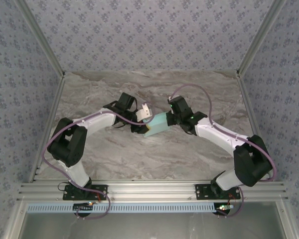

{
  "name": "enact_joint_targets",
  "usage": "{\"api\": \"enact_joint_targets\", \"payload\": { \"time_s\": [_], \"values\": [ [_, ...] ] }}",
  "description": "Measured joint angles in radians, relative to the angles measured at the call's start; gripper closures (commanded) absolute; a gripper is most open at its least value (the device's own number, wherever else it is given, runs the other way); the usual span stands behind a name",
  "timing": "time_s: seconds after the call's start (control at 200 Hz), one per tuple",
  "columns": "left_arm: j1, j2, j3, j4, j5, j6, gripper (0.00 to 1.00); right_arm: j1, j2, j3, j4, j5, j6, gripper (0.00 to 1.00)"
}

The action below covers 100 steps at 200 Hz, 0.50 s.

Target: Fold the paper box

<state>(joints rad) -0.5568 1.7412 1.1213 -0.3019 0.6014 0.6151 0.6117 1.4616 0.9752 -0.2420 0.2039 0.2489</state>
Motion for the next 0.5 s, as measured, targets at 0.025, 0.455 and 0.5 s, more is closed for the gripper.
{"api": "enact_joint_targets", "payload": {
  "time_s": [0.025, 0.455, 0.5],
  "values": [
    [0.0, 0.002, 0.002, 0.0, 0.0, 0.0, 0.68, 0.001, -0.002, -0.005, 0.007, 0.002, 0.0, 1.0],
    [0.0, 0.003, 0.003, 0.003, -0.007, 0.002, 0.51, 0.043, -0.028, -0.065, 0.073, 0.092, -0.005, 1.0],
    [0.0, 0.003, 0.002, 0.003, -0.023, -0.003, 0.48, 0.05, -0.028, -0.065, 0.065, 0.097, -0.004, 1.0]
  ]
}}
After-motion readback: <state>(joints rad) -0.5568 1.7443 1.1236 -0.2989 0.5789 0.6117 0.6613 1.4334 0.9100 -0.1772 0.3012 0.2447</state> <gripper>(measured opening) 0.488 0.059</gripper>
